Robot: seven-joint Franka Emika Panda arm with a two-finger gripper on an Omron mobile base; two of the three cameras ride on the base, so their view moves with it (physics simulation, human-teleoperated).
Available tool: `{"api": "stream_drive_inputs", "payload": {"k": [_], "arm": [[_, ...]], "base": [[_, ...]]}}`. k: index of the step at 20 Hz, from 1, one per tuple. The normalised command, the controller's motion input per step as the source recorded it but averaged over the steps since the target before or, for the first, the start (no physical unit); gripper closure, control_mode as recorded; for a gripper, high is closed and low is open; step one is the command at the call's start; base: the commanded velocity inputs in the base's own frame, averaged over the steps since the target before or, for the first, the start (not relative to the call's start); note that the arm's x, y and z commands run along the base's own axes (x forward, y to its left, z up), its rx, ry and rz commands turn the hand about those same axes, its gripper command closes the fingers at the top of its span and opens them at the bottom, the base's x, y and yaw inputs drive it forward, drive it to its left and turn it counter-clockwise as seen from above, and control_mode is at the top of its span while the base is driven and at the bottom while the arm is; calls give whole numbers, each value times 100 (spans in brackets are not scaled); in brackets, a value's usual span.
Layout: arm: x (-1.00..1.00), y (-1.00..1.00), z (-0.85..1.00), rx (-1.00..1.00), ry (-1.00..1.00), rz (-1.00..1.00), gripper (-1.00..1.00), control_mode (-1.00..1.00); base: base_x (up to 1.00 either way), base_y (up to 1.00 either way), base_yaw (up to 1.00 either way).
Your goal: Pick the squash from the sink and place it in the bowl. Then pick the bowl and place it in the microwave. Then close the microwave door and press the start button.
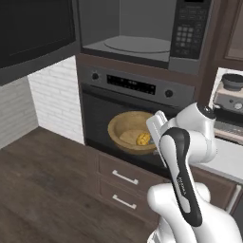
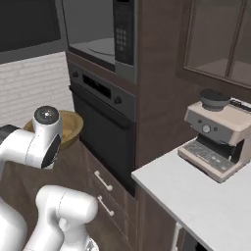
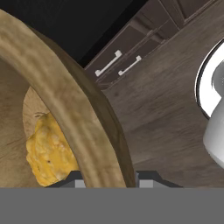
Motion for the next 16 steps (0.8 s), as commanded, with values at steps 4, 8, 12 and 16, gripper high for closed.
{"api": "stream_drive_inputs", "payload": {"k": [4, 8, 12, 16], "arm": [[0, 0, 0, 0, 0, 0, 100, 100], [0, 0, 0, 0, 0, 0, 100, 100], [0, 0, 0, 0, 0, 0, 100, 100], [0, 0, 0, 0, 0, 0, 100, 100]], "base": [[20, 46, -42], [29, 46, -41], [29, 53, -40], [32, 56, -35]]}}
